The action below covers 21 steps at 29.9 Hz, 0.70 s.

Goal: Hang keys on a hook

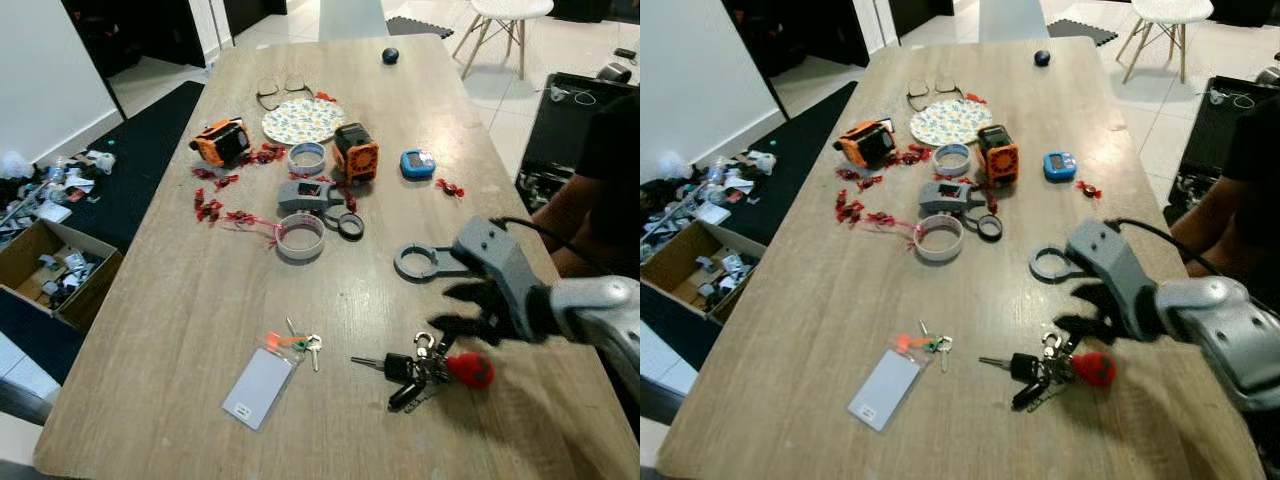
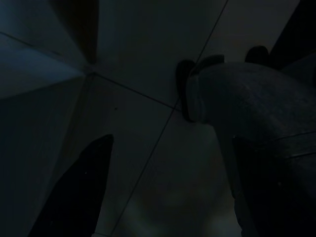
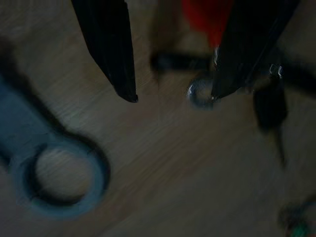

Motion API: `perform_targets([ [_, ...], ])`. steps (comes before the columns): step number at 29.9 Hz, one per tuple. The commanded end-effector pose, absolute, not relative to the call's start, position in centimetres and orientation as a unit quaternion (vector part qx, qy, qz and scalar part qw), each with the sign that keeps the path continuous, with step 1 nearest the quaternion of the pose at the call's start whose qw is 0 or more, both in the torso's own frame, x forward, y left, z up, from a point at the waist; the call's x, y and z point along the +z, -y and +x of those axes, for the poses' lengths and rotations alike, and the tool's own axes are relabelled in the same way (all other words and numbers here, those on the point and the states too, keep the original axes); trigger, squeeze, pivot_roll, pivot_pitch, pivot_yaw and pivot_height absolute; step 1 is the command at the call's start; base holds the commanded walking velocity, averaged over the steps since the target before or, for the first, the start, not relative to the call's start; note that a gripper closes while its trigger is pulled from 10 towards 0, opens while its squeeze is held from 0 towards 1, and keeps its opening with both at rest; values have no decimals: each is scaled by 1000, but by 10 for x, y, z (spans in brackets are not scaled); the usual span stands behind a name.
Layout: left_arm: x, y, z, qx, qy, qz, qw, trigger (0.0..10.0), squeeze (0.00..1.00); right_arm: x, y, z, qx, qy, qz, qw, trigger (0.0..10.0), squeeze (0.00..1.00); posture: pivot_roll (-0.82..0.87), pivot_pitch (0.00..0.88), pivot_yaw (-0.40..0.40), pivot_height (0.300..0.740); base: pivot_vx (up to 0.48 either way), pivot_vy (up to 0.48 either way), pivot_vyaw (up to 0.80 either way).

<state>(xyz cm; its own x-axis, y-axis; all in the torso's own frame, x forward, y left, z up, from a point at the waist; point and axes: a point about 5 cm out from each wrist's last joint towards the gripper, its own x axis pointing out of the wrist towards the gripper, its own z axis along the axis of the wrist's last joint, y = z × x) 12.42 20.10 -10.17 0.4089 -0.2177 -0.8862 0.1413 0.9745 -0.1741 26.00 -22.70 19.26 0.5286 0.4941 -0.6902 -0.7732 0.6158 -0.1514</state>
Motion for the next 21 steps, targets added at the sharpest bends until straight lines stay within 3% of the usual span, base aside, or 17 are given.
perform_targets([
  [1,-105,-200,113,-114,-551,-36,826,10000,0,189,224,254,408,-311,-240,824,10000,0,-147,124,109,740,0,0,0],
  [4,-105,-200,113,-115,-552,-35,825,10000,0,188,226,250,433,-317,-243,808,10000,0,-147,124,109,740,0,0,0],
  [9,-105,-200,114,-115,-551,-35,826,10000,0,188,228,254,422,-321,-247,811,10000,0,-144,127,109,740,0,0,0],
  [21,-105,-200,114,-116,-551,-36,826,10000,0,171,205,258,436,-307,-183,826,10000,0,-146,129,113,740,0,0,0],
])
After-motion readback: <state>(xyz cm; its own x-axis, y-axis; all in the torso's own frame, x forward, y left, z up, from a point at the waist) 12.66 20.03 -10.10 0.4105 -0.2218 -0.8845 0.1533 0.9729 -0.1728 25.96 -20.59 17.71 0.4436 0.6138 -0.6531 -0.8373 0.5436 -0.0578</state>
